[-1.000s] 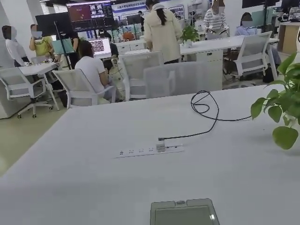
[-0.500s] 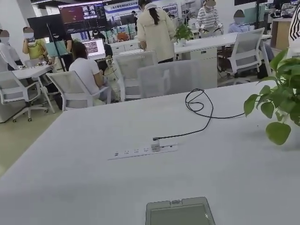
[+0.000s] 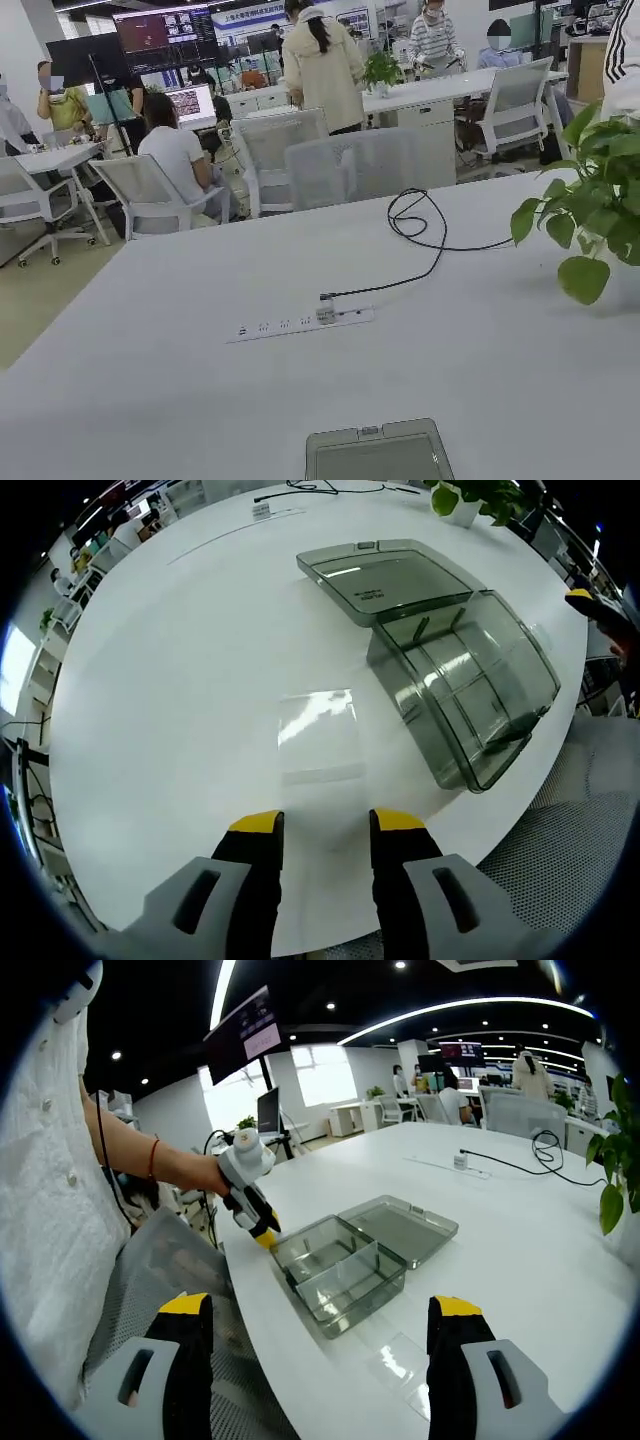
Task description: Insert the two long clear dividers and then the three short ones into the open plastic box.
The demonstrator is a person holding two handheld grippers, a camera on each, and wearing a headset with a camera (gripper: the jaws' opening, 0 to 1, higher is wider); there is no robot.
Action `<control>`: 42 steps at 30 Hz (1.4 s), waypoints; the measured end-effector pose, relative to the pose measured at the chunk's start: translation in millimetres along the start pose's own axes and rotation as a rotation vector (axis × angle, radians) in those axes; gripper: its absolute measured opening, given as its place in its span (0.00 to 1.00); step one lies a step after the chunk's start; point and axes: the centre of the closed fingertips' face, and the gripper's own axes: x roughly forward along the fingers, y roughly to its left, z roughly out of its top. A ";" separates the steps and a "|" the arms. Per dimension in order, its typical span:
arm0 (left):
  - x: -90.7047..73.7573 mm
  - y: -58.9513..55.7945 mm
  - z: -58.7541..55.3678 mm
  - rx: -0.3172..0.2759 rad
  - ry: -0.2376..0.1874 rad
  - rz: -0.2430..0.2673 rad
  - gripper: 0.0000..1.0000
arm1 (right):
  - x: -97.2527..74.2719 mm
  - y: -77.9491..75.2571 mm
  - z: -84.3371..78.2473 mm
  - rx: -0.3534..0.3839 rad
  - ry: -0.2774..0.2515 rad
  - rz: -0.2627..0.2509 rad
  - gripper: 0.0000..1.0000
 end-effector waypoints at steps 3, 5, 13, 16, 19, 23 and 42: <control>0.2 0.5 -0.1 0.005 0.018 -0.003 0.32 | 0.1 2.4 0.6 0.002 -0.001 0.001 0.89; 0.0 0.6 -0.2 0.008 0.024 -0.005 0.32 | 0.0 3.2 -0.3 -0.001 0.004 0.000 0.89; -1.2 0.1 -0.6 0.012 0.024 -0.021 0.31 | -0.9 4.2 -4.4 -0.007 0.020 0.003 0.89; -2.7 0.5 -1.3 -0.003 0.016 -0.035 0.30 | -1.9 4.0 -5.5 -0.005 0.024 0.002 0.89; -3.5 -0.5 -2.5 -0.019 0.006 -0.048 0.30 | -2.7 3.6 -8.0 -0.008 0.036 0.000 0.89; -6.1 -1.1 -3.4 -0.055 -0.019 -0.072 0.30 | -3.4 4.7 -9.8 -0.005 0.047 -0.002 0.88; -54.3 -11.9 9.7 -0.241 -0.246 -0.197 0.30 | -6.8 12.7 -7.2 -0.032 0.097 0.002 0.88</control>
